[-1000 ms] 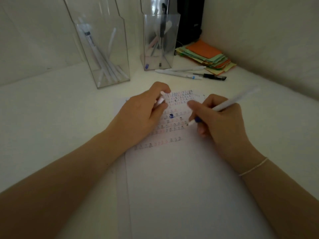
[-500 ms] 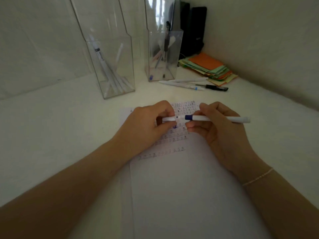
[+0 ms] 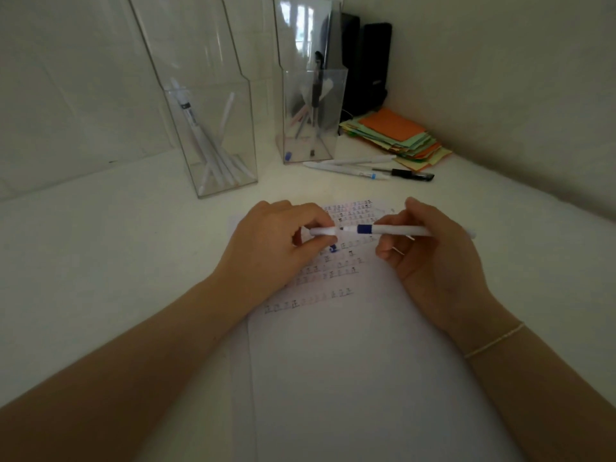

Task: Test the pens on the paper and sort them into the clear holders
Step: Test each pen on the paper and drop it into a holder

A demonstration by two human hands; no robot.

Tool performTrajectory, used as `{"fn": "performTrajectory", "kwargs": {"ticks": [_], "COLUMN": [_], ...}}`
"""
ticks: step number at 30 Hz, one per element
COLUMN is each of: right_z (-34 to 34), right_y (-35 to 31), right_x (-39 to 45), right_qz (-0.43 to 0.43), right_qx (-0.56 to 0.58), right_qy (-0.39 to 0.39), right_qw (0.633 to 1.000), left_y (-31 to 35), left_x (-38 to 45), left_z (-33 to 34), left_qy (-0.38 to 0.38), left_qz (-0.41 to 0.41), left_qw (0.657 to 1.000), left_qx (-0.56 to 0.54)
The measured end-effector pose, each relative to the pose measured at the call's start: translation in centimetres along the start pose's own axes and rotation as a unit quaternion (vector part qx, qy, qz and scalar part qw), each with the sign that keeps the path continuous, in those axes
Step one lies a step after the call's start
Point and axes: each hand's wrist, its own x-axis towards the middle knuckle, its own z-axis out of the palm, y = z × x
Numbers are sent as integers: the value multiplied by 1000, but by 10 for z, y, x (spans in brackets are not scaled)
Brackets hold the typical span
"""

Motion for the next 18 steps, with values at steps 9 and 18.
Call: {"fn": "performTrajectory", "kwargs": {"ticks": [9, 18], "right_z": [0, 3], "right_y": [1, 9], "right_x": [-1, -6], "right_qz": [-12, -130], "right_qx": [-127, -256], "right_qy": [-74, -49], "right_qw": [989, 957], "left_y": [-1, 29], "left_x": [1, 1], "left_z": [0, -6], "left_qy": [-38, -30], "left_qz": [26, -137], "left_qw": [999, 978], "left_qx": [-27, -152]}}
